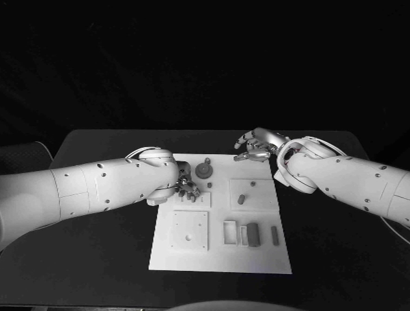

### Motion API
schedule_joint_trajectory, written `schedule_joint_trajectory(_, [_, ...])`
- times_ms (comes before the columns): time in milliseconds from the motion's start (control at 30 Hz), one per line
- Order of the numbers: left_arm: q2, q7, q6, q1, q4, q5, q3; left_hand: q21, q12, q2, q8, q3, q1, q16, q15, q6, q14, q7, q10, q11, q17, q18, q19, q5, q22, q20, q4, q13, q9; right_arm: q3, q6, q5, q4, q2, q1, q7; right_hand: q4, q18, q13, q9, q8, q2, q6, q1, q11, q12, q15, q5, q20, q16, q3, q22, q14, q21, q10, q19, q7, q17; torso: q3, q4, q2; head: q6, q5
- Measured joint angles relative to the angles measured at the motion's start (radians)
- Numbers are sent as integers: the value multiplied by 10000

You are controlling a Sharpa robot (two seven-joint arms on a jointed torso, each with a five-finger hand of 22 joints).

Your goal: Assemble the parts on the task board

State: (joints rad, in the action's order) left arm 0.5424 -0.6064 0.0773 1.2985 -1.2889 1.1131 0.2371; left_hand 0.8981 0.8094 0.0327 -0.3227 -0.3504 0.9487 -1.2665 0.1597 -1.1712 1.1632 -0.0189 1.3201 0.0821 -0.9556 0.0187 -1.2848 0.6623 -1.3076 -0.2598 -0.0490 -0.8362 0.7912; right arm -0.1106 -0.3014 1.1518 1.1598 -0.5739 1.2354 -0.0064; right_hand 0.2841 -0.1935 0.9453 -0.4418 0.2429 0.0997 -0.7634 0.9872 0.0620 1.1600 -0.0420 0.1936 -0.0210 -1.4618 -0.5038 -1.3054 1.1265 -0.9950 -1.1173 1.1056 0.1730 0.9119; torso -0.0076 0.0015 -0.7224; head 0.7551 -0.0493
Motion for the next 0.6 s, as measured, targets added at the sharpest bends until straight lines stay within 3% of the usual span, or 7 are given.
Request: schedule_joint_trajectory(600, [190,92,-303,-55,-222,125,1,38,42,0,-56,1,0,-68,0,14,0,14,-1,-1,37,-1,-14,67,2,-14,-1,14,3,0,11,0,-13,-8,-1,0,0,0,1,8,37,0,-24,0,0,0,1,0,16,0,0,0,-1,0,0,-16,-8,-8,-12,1,2,-5,2])
